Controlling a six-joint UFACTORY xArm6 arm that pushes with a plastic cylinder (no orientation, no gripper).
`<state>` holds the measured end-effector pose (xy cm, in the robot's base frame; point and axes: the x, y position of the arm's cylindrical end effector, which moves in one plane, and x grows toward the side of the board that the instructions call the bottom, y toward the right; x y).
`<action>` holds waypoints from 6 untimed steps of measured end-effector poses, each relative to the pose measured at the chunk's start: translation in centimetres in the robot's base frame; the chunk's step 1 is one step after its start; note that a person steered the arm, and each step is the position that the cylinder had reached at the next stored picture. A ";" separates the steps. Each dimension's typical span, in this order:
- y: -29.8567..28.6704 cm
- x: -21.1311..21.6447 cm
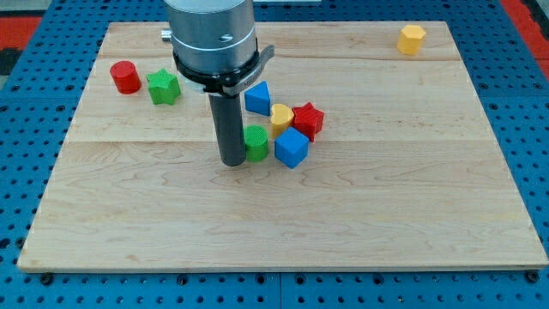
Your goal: Slide the green star horizontally to the left of the blue triangle
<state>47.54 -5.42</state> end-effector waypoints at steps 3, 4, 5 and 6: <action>-13.1 -3.9; -14.4 -10.0; -14.4 -15.1; -13.2 -16.4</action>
